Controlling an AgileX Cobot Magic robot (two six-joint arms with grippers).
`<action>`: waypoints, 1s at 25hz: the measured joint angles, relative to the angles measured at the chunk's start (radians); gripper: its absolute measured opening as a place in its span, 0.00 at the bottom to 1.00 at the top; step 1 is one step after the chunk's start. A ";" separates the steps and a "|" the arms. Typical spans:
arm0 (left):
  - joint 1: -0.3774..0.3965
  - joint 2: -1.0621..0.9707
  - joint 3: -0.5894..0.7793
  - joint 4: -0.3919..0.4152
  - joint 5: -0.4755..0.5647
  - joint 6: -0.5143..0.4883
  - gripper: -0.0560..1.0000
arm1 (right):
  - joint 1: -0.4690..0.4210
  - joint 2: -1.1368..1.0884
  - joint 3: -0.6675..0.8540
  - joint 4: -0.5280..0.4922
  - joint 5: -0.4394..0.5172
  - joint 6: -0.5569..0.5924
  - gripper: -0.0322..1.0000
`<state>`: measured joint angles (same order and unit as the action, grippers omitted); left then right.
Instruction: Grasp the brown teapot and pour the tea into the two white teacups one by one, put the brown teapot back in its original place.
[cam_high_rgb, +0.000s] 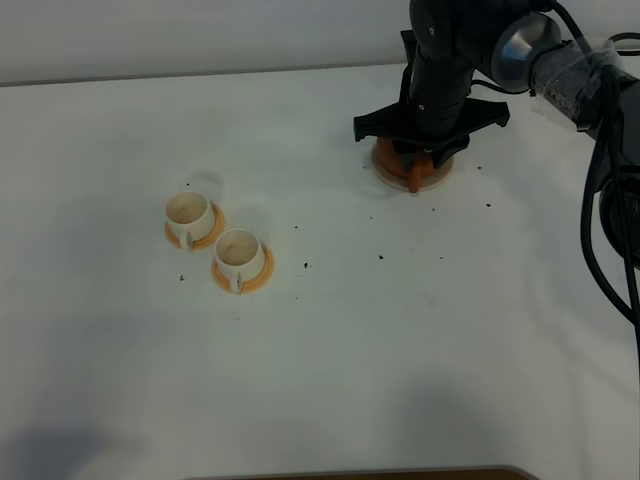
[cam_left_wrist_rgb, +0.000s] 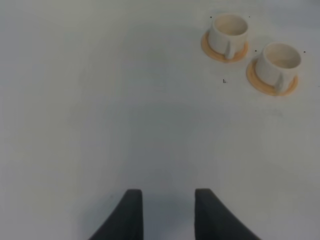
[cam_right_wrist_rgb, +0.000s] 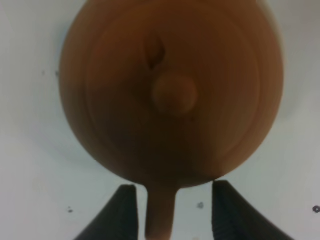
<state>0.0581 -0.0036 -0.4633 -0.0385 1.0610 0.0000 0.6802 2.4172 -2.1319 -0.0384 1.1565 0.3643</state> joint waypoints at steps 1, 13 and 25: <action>0.000 0.000 0.000 0.000 0.000 0.000 0.33 | 0.000 0.003 0.000 0.004 0.001 0.000 0.40; 0.000 0.000 0.000 0.000 0.000 0.000 0.33 | 0.000 0.012 0.000 0.008 0.002 -0.012 0.35; 0.000 0.000 0.000 0.000 0.000 0.000 0.33 | -0.001 0.012 0.000 -0.007 -0.020 -0.064 0.16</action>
<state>0.0581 -0.0036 -0.4633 -0.0385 1.0610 0.0000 0.6792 2.4296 -2.1319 -0.0449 1.1363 0.3007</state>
